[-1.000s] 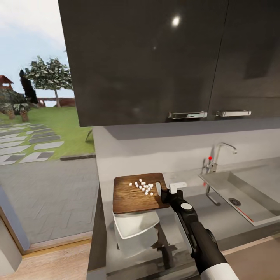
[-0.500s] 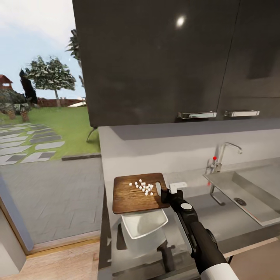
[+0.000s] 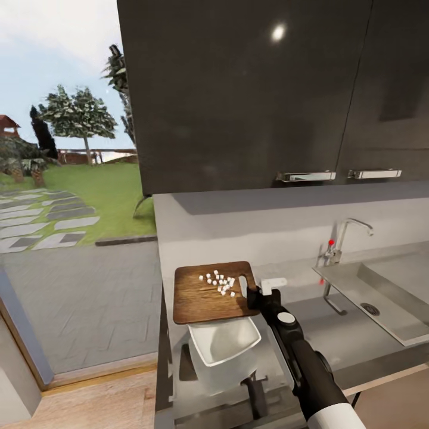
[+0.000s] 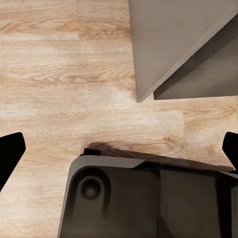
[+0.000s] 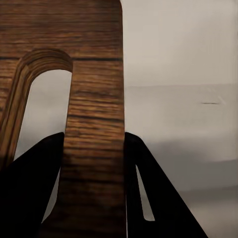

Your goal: In the kitchen, take the Vidalia onion out of the sink, dice it on the chopping board with the paring knife, put the diced onion into the bowl on the countertop, then place both the paring knife and the chopping board into the sink.

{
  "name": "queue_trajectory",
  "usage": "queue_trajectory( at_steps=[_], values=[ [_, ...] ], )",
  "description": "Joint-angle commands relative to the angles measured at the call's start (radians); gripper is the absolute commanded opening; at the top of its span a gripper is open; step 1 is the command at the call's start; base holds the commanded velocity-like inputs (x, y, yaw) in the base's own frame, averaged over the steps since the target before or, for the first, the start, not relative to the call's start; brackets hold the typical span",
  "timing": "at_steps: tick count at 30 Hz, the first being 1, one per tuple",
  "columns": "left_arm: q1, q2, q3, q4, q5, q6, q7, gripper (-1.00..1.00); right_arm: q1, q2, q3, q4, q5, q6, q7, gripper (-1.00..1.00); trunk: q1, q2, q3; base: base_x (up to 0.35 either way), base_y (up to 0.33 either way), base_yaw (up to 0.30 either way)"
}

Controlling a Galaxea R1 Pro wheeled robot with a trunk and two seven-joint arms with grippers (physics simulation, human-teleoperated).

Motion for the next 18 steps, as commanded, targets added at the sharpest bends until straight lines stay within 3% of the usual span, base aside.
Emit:
queue_trajectory(
  at_steps=[1, 5, 11, 18],
  values=[
    [0.0, -0.001, 0.002, -0.001, 0.01, -0.001, -0.002, 1.0, -0.001, -0.001, 0.002, 0.004, 0.006, -0.011, -0.004, -1.0, 0.0, -0.002, -0.002, 0.0, 0.0, 0.0],
    [0.0, -0.001, 0.001, 0.0, 0.01, -0.001, -0.002, 1.0, -0.001, -0.003, 0.002, 0.035, 0.006, -0.071, -0.004, -1.0, 0.0, -0.002, -0.002, 0.0, 0.0, 0.0],
    [0.0, -0.001, 0.001, 0.0, 0.01, -0.001, -0.002, 1.0, -0.001, -0.01, 0.002, 0.044, 0.006, -0.088, -0.002, -1.0, 0.0, -0.002, -0.002, 0.0, 0.0, 0.0],
    [0.0, -0.001, 0.001, -0.001, 0.01, -0.001, -0.002, 1.0, -0.001, -0.012, 0.003, 0.073, 0.007, -0.163, 0.0, -1.0, 0.0, -0.002, -0.002, 0.0, 0.0, 0.0]
  ],
)
